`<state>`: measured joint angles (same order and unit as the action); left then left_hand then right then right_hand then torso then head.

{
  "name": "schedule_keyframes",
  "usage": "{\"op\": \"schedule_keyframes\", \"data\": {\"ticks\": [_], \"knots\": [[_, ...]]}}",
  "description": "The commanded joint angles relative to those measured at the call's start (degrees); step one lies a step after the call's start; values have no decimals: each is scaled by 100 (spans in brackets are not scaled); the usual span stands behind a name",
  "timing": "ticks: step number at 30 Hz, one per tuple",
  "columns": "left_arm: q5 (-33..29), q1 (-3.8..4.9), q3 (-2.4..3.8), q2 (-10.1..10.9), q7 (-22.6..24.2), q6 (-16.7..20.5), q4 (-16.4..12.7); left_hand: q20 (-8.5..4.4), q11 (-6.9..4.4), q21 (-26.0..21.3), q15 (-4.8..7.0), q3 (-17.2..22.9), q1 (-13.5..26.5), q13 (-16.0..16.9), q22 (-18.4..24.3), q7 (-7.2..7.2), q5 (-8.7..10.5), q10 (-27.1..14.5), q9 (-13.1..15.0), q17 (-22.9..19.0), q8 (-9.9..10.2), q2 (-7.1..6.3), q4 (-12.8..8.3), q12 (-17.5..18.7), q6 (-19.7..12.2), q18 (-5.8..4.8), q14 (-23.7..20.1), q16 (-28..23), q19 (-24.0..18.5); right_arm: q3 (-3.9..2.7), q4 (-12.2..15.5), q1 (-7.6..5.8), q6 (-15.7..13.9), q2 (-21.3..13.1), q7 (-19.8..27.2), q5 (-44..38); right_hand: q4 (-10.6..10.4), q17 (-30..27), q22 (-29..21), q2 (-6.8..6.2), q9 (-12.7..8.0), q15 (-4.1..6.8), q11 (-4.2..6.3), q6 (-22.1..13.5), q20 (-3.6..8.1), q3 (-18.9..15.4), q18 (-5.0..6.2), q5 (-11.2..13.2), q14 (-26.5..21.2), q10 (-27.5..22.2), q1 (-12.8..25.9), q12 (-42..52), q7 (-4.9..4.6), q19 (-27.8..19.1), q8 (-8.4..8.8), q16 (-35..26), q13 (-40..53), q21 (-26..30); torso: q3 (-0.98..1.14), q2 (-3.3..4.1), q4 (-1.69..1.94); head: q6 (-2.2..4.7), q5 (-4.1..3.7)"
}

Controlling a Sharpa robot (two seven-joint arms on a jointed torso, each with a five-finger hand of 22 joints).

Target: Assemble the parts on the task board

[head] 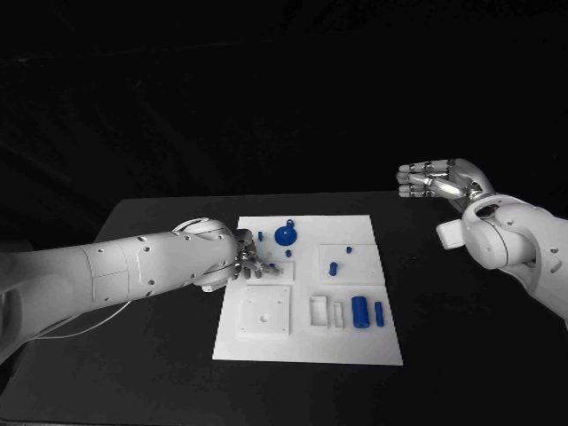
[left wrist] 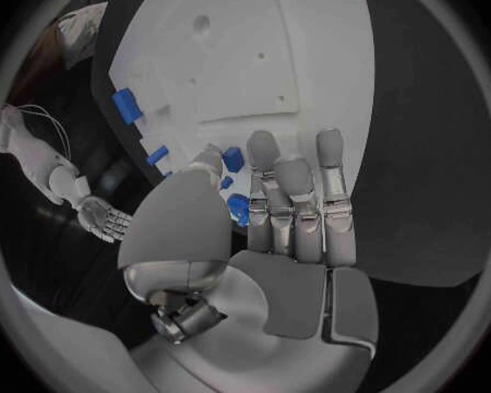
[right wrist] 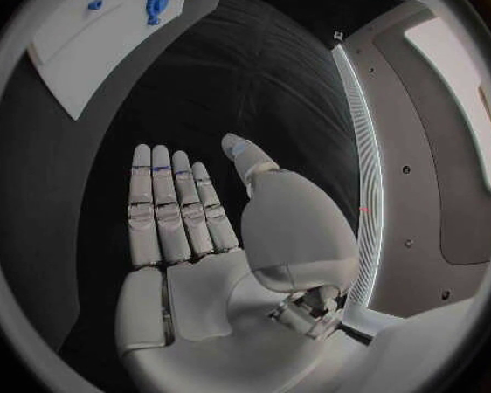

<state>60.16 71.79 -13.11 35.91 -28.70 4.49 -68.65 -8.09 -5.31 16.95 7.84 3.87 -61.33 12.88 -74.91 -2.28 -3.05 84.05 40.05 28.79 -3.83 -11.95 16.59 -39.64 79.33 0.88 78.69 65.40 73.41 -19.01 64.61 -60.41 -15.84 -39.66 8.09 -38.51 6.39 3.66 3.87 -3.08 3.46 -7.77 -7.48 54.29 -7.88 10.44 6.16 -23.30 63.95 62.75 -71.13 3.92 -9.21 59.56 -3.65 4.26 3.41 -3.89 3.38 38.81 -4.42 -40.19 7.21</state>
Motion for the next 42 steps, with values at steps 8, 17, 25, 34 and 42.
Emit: {"op": "schedule_keyframes", "data": {"ticks": [8, 17, 25, 34, 42], "knots": [[-1014, 184, 339, 119, 113, -299, -150, -5, 90, -83, -33, -364, 63, -30, -86, 80, 19, 269, -163, -39, 7, 41, 10, 236, -206, -88, -120, -128, -3, -3, -32, 13, 54, 19, 68, -43, -7, -8, -7, 10, -6, 0, -29, -54, -5, -75, 45, -35, -40, 5, 1, -18, -3, -43, 26, -20, -7, -22, 2, 2, -8, 56, 28], [-1451, 583, 453, -80, 163, -731, 604, 90, 242, -320, -157, -466, -84, -78, -58, 410, -476, 241, -1776, -319, -41, 964, -1064, 882, -1206, -88, -283, -135, -55, -3, -53, 14, 52, 50, 71, -43, -7, -8, -7, 10, -6, 0, -29, -54, -5, -75, 45, -35, -40, 5, 1, -18, -3, -43, 26, -20, -7, -22, 13, 8, -21, 141, 59], [-1455, 711, 469, -482, 245, -1030, 1561, 105, 283, -434, -182, -756, -55, -75, -87, 506, -673, 232, -2513, -471, -23, 1268, -1434, 907, -1448, -88, -317, -61, -7, -3, -35, 15, 51, 66, 69, -48, -7, -8, -7, 10, -6, 0, -29, -54, -5, -75, 45, -35, -40, 5, 1, -18, -3, -43, 26, -20, -7, -22, 8, 37, -34, 187, 63], [-1111, 741, 474, -833, 305, -1313, 2371, 116, 299, -491, -192, -586, 26, -51, -95, 528, -410, 234, -2861, -539, -169, 1026, -1172, 913, -1558, -88, -319, -26, 29, -3, 29, 14, 37, 40, 69, -57, -5, -8, -8, 18, -6, 1, -28, -50, -4, -78, 46, -39, -38, 7, 3, -19, -2, -40, 27, -19, -7, -23, 21, 80, -70, 228, 104], [-1044, 636, 460, -1173, 401, -1673, 3034, 118, 310, -507, -201, -566, 35, -49, -97, 555, -368, 222, -2908, -554, -164, 1052, -1141, 936, -1662, -86, -335, -22, 23, -3, 105, 12, 12, 23, 67, -60, -5, -8, -7, 12, -7, -1, -31, -61, -4, -83, 46, -43, -37, 6, 4, -19, -4, -38, 28, -19, -7, -24, 25, 141, -118, 257, 167]]}}
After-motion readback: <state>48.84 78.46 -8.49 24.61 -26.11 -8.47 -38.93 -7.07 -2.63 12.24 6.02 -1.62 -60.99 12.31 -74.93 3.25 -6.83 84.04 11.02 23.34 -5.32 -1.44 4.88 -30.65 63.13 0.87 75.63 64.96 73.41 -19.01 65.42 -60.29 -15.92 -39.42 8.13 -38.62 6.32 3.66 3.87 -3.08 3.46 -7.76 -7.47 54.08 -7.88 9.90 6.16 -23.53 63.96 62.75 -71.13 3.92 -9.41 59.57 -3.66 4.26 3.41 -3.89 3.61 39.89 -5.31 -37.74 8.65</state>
